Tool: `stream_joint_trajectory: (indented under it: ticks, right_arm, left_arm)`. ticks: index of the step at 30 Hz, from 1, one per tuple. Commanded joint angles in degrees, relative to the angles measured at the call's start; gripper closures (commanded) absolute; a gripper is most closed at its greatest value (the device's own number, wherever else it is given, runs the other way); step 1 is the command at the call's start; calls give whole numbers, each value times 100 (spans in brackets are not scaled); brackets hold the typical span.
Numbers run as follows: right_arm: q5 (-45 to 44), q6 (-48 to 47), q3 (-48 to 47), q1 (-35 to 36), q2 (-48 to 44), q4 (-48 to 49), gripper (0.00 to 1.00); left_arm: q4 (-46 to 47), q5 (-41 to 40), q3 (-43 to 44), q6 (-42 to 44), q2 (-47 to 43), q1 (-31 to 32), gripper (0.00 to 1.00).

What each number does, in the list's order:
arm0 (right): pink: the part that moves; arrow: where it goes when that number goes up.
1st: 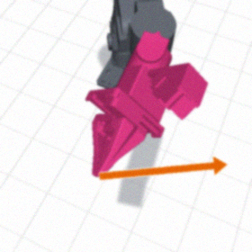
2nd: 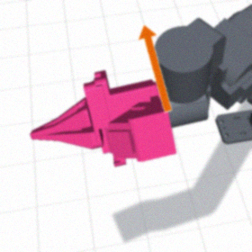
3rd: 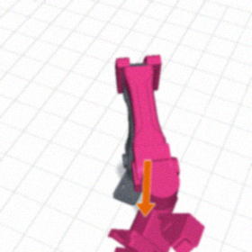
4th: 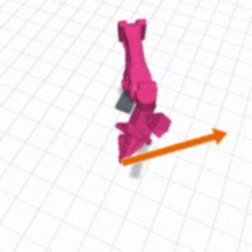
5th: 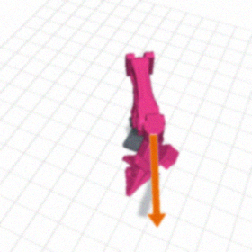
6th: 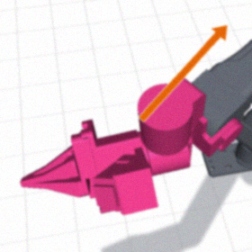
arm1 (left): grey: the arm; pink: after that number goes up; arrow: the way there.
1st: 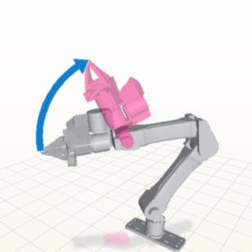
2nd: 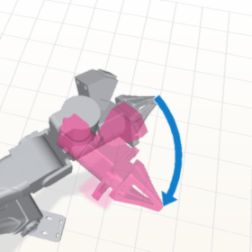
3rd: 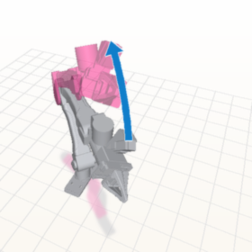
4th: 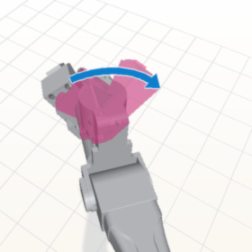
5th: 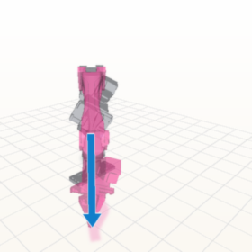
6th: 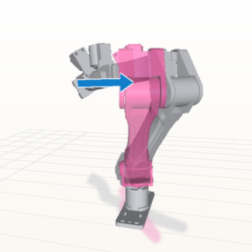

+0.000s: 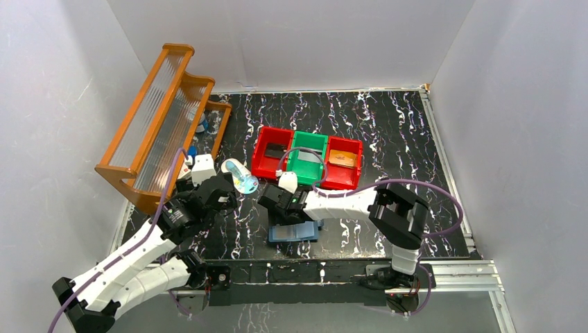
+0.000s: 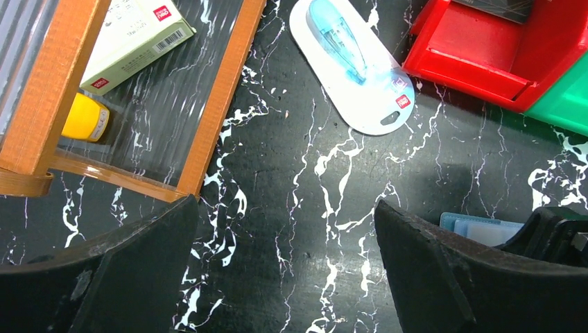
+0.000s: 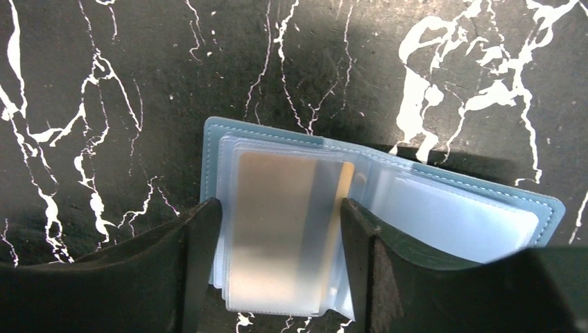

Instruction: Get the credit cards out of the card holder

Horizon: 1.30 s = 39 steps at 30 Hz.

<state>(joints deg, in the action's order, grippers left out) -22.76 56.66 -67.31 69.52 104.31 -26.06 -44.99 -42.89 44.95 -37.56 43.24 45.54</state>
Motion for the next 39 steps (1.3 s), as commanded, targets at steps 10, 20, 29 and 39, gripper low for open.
stream_joint_trajectory:
  ticks: [10,20,29,39]
  right_arm:
    - [856,301,1456,-155,-646,1776,44]
    - [2026,726,3110,-731,-1429,3965,44]
    - [2146,1082,3894,-942,-1923,4721,43]
    - [2148,1213,4195,-1027,-2284,4766,42]
  left_arm:
    - [16,-56,170,35,151,2,2]
    - [1152,2069,-170,917,-54,5,2]
    - [2550,4879,-666,496,504,6,11]
    - [3525,6105,-1025,90,2015,11,23]
